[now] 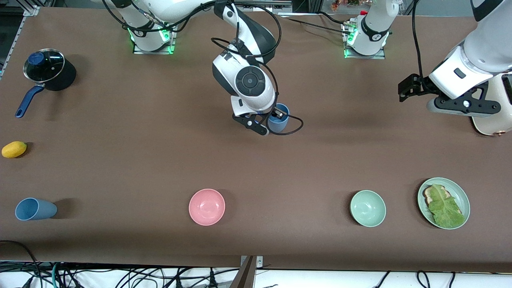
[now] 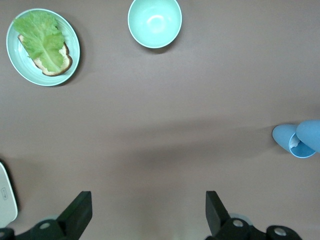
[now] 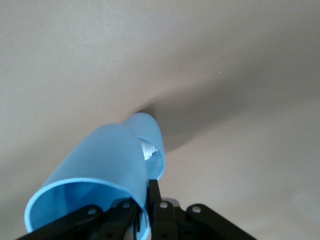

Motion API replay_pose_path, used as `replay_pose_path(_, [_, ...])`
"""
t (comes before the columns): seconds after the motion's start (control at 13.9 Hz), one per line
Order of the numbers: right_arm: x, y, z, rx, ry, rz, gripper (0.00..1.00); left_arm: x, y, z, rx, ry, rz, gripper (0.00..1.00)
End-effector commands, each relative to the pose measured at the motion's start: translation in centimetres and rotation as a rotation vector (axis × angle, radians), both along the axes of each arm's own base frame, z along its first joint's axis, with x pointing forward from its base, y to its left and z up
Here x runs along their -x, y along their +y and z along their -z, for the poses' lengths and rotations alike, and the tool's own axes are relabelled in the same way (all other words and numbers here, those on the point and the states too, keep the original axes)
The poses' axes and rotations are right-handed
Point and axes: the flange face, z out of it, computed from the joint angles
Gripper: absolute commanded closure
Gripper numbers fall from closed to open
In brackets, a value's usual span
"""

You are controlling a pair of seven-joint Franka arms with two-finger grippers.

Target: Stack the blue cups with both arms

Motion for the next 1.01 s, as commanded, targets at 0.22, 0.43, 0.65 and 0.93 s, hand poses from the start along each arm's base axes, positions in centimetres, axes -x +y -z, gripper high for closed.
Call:
replay_pose_path(0.22, [0.4,0.4,0.3,-0.009,0.046,0.017,1.00,3.1,3.2,1.3,0.052,-0.079,0.045,0.00])
replay_pose_path(0.43, [0.4,0.1,-0.9,-0.018,0.081,0.022,1.00,2.6,3.6,1.4,0.051,-0.049,0.030,0.00])
replay_pose_path(0.65, [0.7,0.0,-1.2,-0.013,0.095,0.018,1.00,2.4,3.6,0.7,0.046,-0.060,0.033,0.00])
replay_pose_path(0.93, [1.2,0.5,0.0,-0.003,0.103,0.021,1.00,2.2,3.8,0.7,0.041,-0.059,0.029,0.00])
